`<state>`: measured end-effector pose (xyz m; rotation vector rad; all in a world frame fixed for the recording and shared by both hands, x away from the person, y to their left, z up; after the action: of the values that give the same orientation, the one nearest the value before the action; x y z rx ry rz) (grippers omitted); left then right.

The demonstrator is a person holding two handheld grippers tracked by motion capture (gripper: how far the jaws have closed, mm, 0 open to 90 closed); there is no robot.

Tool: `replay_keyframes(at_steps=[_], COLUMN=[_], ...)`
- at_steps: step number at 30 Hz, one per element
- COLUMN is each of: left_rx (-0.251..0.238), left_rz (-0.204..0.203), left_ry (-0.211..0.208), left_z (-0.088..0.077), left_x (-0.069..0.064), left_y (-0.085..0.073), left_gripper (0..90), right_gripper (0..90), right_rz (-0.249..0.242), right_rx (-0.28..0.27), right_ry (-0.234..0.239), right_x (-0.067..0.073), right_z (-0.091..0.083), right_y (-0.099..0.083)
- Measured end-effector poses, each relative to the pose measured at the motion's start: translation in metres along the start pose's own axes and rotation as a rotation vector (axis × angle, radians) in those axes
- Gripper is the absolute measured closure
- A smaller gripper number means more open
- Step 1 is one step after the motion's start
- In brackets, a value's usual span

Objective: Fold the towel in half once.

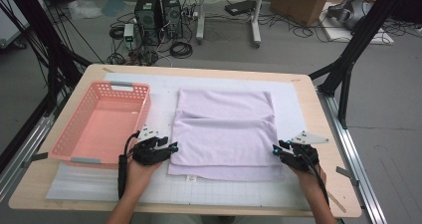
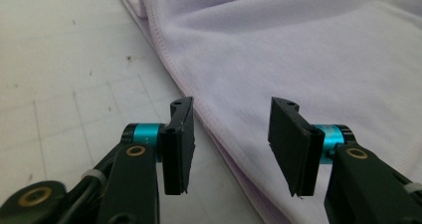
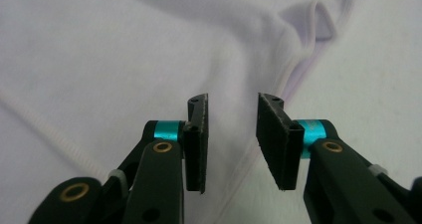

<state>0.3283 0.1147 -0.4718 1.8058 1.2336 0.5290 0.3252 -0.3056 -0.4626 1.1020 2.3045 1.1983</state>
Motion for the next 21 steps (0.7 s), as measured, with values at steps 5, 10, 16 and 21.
replay_keyframes(at_steps=[5, 10, 16, 21], left_rx=[0.03, 0.044, 0.062, 0.062], left_rz=[-0.001, 0.022, 0.067, 0.102], left_ry=[-0.029, -0.037, -0.036, -0.005], left_z=[-0.01, -0.015, -0.015, -0.015], left_x=[-0.006, -0.014, -0.02, -0.023], left_y=[-0.012, -0.017, -0.022, -0.023], left_gripper=[58.4, 60.3, 62.4, 72.5], right_gripper=[70.3, 72.6, 85.2, 86.9], right_rz=[0.016, 0.04, 0.028, 0.023], right_rx=[0.003, 0.032, 0.08, 0.083], right_ry=[0.013, 0.055, 0.059, 0.051], right_x=[0.008, 0.015, 0.021, 0.021], right_z=[-0.014, -0.012, -0.007, -0.007], right_y=[-0.01, -0.02, -0.027, -0.026])
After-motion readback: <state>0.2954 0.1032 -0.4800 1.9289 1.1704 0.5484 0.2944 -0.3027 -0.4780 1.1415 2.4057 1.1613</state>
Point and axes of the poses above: each handheld gripper's, and its own axes: z roughly forward along the jaws, y roughly out of its top, x roughly to its left, the point moved 5 cm from there along z, roughly forward along the jaws, and after that the axes turned 9 degrees about y, right-handed, at the moved point
